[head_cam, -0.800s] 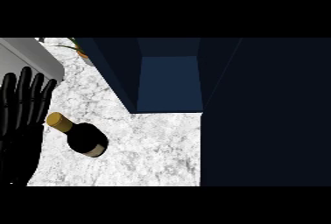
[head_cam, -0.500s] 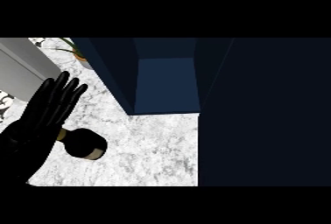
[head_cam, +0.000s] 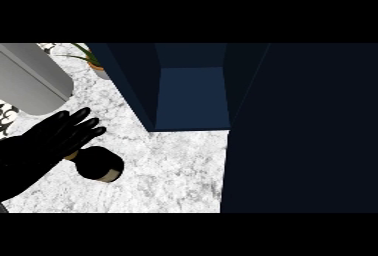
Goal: Pick up the wine, place it into the cabinet and close the cabinet
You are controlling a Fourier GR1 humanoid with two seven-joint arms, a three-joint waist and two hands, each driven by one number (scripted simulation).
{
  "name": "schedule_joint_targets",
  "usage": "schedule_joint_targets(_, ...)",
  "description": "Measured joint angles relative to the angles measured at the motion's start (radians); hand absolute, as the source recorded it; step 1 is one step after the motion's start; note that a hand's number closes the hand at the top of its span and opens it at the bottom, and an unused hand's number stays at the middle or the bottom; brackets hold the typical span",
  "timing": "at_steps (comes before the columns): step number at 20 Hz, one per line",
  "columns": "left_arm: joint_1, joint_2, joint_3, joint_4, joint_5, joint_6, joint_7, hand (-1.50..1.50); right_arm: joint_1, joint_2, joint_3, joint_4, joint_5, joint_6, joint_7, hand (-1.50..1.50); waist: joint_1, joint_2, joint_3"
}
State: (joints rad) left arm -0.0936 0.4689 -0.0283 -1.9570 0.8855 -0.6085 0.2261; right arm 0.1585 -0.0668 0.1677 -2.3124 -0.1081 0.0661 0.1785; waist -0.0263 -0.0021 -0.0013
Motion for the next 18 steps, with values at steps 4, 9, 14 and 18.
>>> schedule_joint_targets(4, -0.058, 0.148, 0.07, 0.016, 0.266, -0.001, 0.104, -1.5, 0.04, 0.002, 0.049, -0.122, 0.009, -0.025, 0.098, -1.5, 0.009, -0.002, 0.001)
schedule_joint_targets(9, -0.107, 0.281, 0.153, 0.074, 0.486, -0.018, 0.206, -1.5, 0.035, 0.024, 0.151, -0.165, 0.077, -0.078, 0.182, -1.5, 0.018, -0.001, 0.001)
schedule_joint_targets(14, -0.119, 0.343, 0.202, 0.104, 0.591, -0.023, 0.279, -1.5, 0.009, 0.029, 0.213, -0.18, 0.1, -0.124, 0.242, -1.5, 0.021, -0.001, 0.001)
schedule_joint_targets(18, -0.146, 0.329, 0.195, 0.126, 0.573, -0.007, 0.304, -1.5, -0.02, 0.034, 0.259, -0.182, 0.111, -0.166, 0.28, -1.5, 0.018, -0.001, 0.001)
